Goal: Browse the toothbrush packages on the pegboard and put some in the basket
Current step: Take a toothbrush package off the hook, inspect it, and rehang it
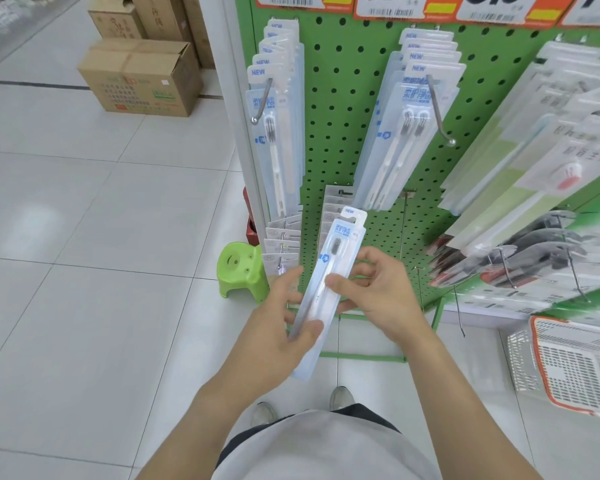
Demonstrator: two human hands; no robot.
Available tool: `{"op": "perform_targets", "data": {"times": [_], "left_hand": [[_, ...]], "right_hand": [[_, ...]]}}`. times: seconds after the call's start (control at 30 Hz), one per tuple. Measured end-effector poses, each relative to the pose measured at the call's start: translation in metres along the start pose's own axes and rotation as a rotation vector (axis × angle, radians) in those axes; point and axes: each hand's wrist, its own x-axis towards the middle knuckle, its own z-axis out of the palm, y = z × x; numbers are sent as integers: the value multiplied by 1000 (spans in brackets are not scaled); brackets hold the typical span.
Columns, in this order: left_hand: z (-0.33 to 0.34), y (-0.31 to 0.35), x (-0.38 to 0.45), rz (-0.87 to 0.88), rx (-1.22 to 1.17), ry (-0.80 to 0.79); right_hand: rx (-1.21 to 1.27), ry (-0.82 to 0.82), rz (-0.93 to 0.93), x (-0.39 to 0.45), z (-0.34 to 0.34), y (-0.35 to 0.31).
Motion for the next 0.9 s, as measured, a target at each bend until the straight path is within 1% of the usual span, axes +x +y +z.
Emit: {"op": "perform_targets", "data": {"times": [0.1,0.27,0.37,0.43,0.5,0.57,0.63,0.7,0.77,0.83,0.9], "left_hand": [[0,4,2,87,96,3],[-1,-2,5,117,124,-56],[4,-2,3,122,159,-86],[8,-2,4,127,262,-42],[9,-1,7,140,318,57],[6,-3,8,154,226,93],[0,-3,8,127,104,65],[-5,1,6,91,-35,12],[-8,5,4,53,-132,-5],[-10,7,4,23,-153,-14],[-10,9,3,-7,-158,-34]], "right_hand": [[21,-4,-25,0,5,-2],[-49,86,-118,3,1,-1],[-65,109,-123,4,7,2],[-89,85,-136,2,13,1],[-73,36,-161,0,16,0],[-45,-8,-178,-3,15,-1],[-24,-6,-178,-2,13,-2],[-4,54,-191,-1,11,-3],[1,131,-179,-2,10,-5],[18,176,-163,-3,9,-8],[-28,211,-202,-5,8,-10]]}}
